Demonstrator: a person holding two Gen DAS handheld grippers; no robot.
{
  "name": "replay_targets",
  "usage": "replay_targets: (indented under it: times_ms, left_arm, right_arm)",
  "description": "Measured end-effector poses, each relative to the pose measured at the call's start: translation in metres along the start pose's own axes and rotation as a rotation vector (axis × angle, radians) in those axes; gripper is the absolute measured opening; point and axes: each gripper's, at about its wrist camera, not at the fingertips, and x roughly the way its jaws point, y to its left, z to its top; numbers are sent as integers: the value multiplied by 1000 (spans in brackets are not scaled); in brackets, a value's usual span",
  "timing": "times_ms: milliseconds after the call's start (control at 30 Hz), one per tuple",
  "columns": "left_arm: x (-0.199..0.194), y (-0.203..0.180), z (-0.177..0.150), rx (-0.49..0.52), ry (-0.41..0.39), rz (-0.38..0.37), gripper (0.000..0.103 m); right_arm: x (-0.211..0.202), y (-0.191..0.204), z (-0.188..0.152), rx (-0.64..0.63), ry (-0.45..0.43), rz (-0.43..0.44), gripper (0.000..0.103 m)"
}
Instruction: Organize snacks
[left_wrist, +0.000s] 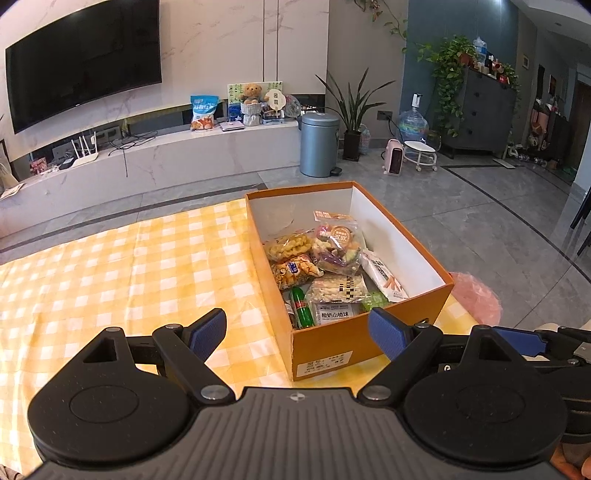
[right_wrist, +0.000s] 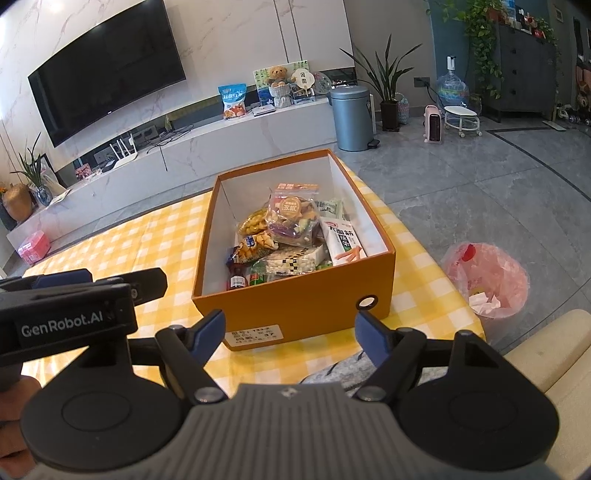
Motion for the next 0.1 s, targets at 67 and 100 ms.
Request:
replay_targets:
  times_ms: [67,100]
  left_arm:
    - [1,0,-1,-7,7,-2,101]
    - [1,1,-1,-9,8,-4,101]
  right_arm:
    - [1,0,-1,1,4,0,76]
    - [1,0,-1,1,5,-1,75]
